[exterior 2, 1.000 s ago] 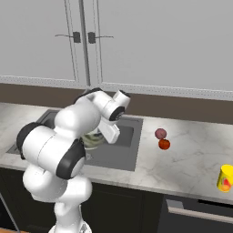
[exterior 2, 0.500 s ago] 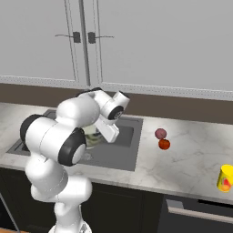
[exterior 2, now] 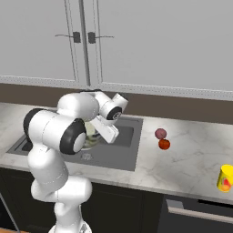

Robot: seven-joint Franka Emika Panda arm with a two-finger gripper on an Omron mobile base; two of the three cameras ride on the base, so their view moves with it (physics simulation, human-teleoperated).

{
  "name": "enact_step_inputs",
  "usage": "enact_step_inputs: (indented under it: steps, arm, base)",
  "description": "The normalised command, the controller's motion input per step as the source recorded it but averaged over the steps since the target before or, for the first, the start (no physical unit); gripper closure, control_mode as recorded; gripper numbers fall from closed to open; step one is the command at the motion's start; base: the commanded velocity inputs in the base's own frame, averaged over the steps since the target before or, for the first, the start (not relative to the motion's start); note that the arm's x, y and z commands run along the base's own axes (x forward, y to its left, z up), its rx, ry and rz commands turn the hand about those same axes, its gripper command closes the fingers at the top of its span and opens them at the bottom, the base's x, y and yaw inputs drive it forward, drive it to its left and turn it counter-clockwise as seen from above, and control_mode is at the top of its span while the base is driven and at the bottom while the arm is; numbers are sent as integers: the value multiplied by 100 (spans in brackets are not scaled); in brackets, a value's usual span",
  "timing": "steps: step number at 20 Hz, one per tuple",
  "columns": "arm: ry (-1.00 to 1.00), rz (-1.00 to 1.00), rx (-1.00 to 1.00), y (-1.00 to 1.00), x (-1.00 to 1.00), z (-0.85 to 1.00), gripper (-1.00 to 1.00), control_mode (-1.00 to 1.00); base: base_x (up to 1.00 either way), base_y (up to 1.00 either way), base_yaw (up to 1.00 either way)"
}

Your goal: Remove the tomato and onion from the sink. Then move the bowl and cup from the counter to the sink for washing.

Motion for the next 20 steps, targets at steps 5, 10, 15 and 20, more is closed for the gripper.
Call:
enact_step_inputs:
  steps: [5,10,15,20]
  arm:
    - [0,3,0,11,14,-19,100,-100]
    - [-3,2,0,16,14,-20,100,-100]
    - [-5,0,0,15,16,-20,100,-100]
    - [-1,0,0,16,17,-25,100,-100]
  base:
    - [0,0,0]
    - [0,0,0]
    - [0,0,0]
    - [0,0,0]
